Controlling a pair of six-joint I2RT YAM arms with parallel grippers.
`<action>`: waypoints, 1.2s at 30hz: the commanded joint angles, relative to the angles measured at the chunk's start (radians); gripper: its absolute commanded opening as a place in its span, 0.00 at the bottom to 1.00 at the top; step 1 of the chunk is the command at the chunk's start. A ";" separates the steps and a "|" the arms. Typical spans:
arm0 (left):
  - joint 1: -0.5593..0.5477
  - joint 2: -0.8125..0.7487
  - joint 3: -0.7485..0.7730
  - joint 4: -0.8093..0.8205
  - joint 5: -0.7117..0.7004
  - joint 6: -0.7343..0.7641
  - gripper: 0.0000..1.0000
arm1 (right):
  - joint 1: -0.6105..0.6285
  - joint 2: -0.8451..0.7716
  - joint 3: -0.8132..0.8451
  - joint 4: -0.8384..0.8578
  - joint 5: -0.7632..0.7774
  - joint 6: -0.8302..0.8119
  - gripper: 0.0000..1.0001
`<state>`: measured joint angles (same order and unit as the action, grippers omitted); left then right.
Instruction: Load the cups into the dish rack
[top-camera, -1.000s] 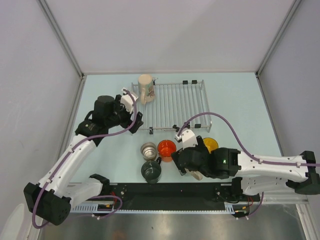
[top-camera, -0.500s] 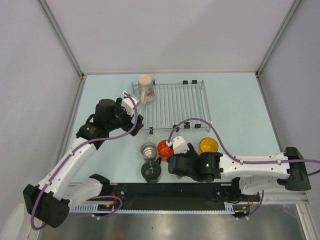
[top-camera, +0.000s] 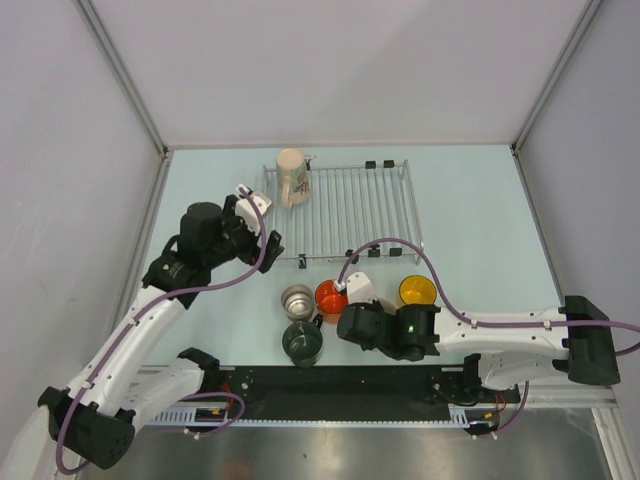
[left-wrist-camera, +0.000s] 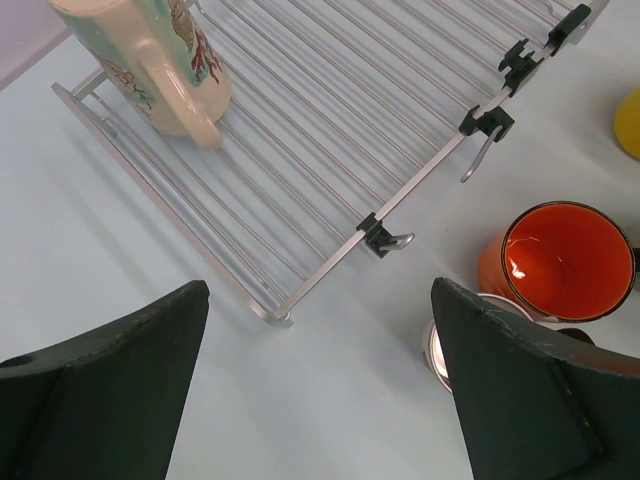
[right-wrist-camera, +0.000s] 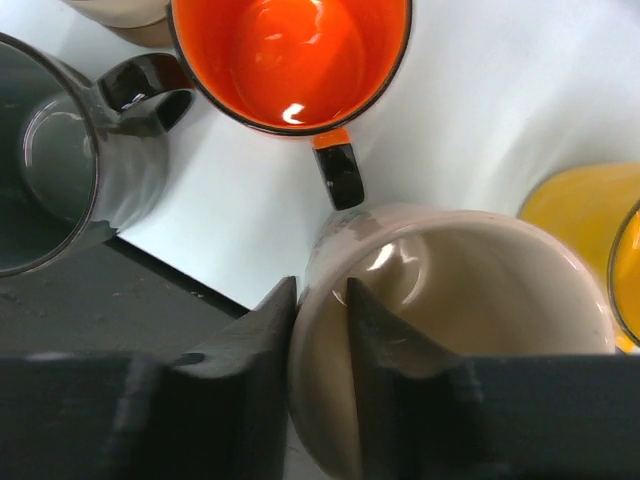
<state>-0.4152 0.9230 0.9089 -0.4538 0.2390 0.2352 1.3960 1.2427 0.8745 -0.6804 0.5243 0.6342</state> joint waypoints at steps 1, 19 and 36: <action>-0.010 -0.032 0.015 -0.002 0.008 -0.025 0.98 | -0.017 -0.012 -0.023 0.002 0.000 -0.001 0.20; -0.016 -0.076 0.054 -0.046 0.324 -0.071 1.00 | 0.000 -0.336 0.248 0.097 -0.062 -0.178 0.00; 0.019 0.026 0.059 -0.042 0.850 -0.083 1.00 | -0.693 -0.494 -0.156 1.098 -0.950 0.132 0.00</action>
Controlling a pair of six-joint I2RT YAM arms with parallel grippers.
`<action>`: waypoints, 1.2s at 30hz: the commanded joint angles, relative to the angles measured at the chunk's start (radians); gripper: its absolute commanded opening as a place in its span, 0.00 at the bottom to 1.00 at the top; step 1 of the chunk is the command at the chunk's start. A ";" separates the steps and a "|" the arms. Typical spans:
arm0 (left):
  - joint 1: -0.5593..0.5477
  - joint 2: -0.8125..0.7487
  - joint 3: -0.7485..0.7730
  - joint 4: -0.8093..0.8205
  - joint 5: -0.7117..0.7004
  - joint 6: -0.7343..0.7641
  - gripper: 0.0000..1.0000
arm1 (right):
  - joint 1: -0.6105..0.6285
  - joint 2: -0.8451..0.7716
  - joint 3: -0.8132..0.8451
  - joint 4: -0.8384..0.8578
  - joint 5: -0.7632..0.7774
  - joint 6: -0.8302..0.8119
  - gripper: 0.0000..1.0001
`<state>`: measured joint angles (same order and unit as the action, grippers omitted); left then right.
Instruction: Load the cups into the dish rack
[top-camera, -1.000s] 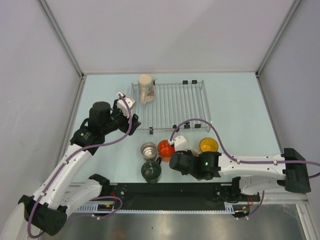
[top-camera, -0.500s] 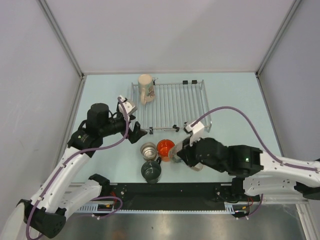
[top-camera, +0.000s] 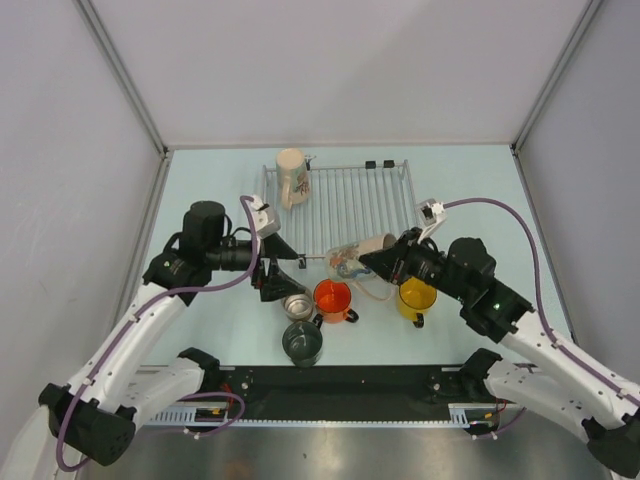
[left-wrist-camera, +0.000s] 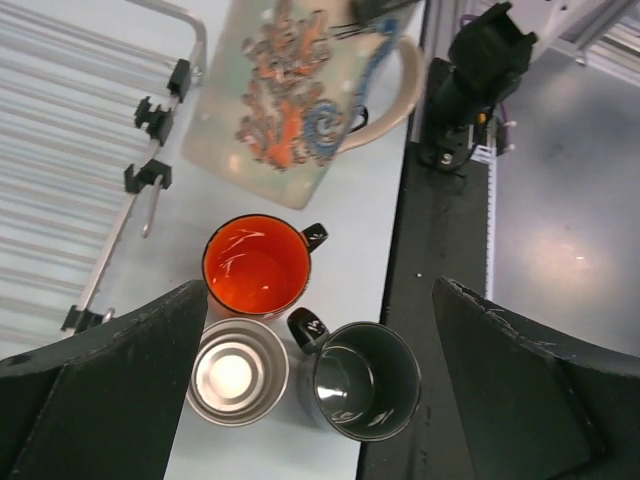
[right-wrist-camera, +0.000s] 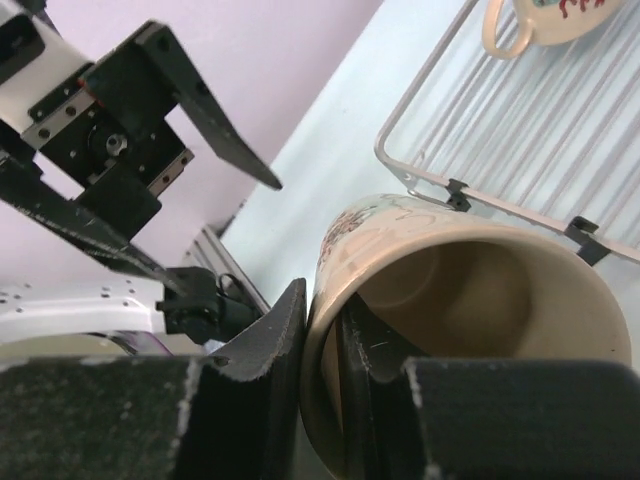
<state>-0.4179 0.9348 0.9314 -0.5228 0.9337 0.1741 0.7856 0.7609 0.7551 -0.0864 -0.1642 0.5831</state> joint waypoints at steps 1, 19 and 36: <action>0.027 0.019 0.038 0.027 0.162 -0.024 1.00 | -0.100 0.001 -0.068 0.552 -0.283 0.213 0.00; 0.079 0.190 0.000 0.228 0.214 -0.156 1.00 | -0.163 0.173 -0.138 0.973 -0.400 0.428 0.00; 0.077 0.180 -0.029 0.408 0.359 -0.363 1.00 | -0.161 0.488 -0.215 1.588 -0.390 0.650 0.00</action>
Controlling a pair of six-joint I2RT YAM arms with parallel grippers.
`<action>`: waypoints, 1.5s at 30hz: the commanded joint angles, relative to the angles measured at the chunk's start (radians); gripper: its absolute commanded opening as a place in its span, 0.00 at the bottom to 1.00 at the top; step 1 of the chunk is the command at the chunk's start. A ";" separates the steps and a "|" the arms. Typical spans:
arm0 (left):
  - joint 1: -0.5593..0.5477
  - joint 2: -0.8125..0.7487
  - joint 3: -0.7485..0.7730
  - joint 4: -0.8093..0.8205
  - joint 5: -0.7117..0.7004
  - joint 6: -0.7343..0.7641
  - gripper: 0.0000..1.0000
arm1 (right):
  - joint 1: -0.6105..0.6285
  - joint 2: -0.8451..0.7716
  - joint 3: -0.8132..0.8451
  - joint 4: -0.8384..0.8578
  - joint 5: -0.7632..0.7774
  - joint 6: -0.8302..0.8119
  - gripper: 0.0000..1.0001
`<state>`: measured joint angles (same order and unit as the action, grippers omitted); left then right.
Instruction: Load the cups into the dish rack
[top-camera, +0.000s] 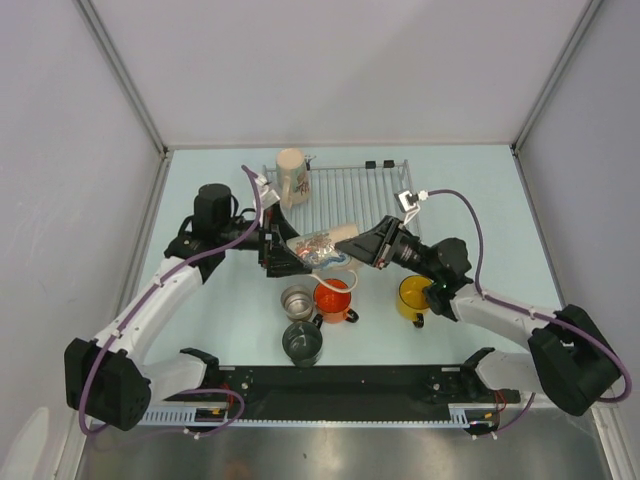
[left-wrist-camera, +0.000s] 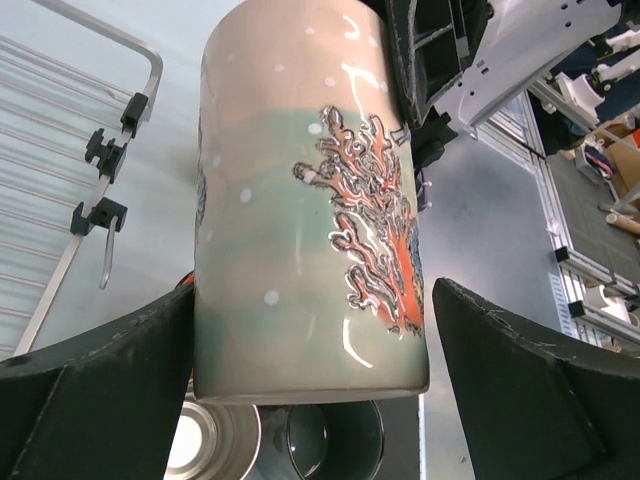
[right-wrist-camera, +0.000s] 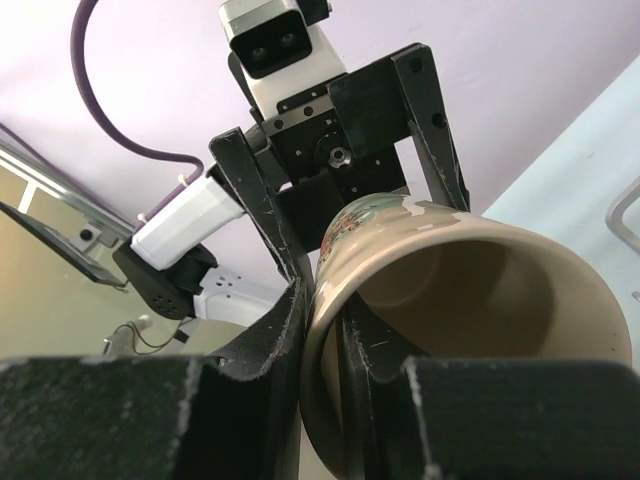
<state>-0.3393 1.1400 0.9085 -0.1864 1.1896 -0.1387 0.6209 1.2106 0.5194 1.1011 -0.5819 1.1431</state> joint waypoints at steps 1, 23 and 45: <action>-0.001 -0.026 -0.008 0.070 0.111 -0.052 1.00 | 0.003 0.061 0.024 0.426 0.031 0.092 0.00; 0.017 -0.005 0.105 -0.103 0.168 0.034 0.00 | 0.065 0.219 0.056 0.471 0.094 0.020 0.04; 0.106 0.050 0.239 -0.255 -0.100 0.205 0.00 | -0.242 0.253 0.001 0.304 -0.087 0.067 0.60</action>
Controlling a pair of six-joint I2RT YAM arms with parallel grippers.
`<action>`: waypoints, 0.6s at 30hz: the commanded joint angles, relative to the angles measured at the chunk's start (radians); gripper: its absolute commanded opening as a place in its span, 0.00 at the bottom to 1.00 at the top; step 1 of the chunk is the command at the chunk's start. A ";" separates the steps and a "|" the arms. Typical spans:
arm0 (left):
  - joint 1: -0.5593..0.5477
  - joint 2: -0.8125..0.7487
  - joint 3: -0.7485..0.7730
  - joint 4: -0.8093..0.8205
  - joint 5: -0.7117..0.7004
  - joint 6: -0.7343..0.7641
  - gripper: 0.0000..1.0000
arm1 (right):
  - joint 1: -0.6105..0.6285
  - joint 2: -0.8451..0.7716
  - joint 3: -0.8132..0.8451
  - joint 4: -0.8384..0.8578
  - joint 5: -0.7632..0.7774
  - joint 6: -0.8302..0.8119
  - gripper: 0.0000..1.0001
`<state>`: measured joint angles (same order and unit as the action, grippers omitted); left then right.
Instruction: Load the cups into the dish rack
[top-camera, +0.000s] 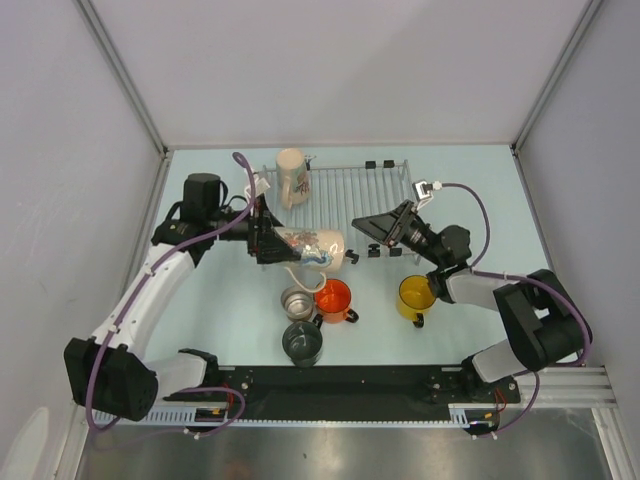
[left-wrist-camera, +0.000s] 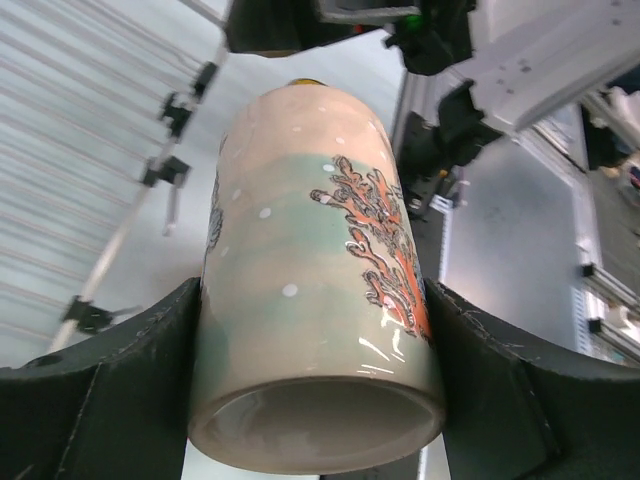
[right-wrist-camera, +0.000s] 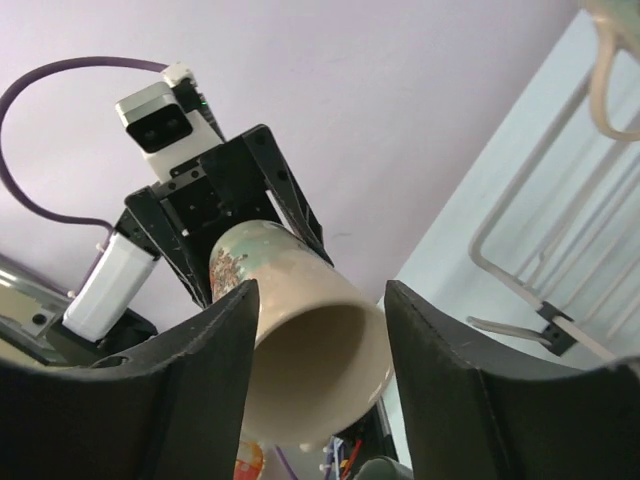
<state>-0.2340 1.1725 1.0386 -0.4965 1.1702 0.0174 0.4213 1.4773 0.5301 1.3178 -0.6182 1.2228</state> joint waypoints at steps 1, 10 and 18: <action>-0.005 0.027 0.118 0.058 -0.122 0.052 0.00 | -0.055 -0.024 -0.009 0.060 -0.058 -0.028 0.62; -0.169 0.269 0.339 0.087 -0.598 0.064 0.01 | -0.020 -0.351 0.079 -0.636 0.057 -0.442 0.63; -0.281 0.551 0.668 -0.020 -0.829 0.130 0.00 | 0.071 -0.518 0.116 -1.035 0.259 -0.638 0.63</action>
<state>-0.4706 1.6600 1.5261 -0.5339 0.4671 0.0963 0.4755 1.0004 0.6273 0.5201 -0.4763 0.7216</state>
